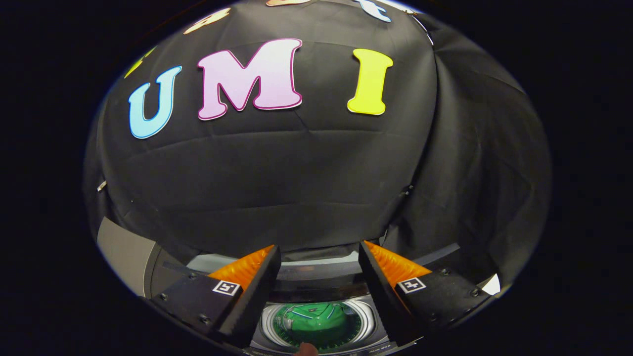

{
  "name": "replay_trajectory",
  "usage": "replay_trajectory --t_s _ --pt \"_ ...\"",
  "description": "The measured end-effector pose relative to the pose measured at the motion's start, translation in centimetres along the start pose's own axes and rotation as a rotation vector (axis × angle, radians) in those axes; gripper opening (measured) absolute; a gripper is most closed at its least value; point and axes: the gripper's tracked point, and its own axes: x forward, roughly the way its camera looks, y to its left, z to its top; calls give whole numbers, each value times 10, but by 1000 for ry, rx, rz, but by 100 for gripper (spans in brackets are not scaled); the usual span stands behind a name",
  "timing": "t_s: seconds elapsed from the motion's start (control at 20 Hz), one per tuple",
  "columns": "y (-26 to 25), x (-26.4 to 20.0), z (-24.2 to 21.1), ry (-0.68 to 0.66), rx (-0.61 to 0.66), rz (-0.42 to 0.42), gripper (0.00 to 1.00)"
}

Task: Put the clothes into the washing machine and then close the washing machine lid.

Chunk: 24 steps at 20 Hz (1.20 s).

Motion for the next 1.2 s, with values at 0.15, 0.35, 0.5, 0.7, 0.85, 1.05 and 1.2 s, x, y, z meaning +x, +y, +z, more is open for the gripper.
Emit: replay_trajectory --t_s 0.15,0.35,0.5,0.7,0.85,1.05,1.2 --pt "0 -5 -4 6 0 -2 99" --pt "-3 -13 -10 9 -2 -1 99" --pt "-4 -20 -17 20 -5 0 99" --pt "-6 -31 -31 51 -11 3 99" --pt "-8 -39 -43 81 -9 2 99" --pt "-10 -39 -60 139 -19 8 99" --pt "-16 -55 -102 220 -10 -12 99"
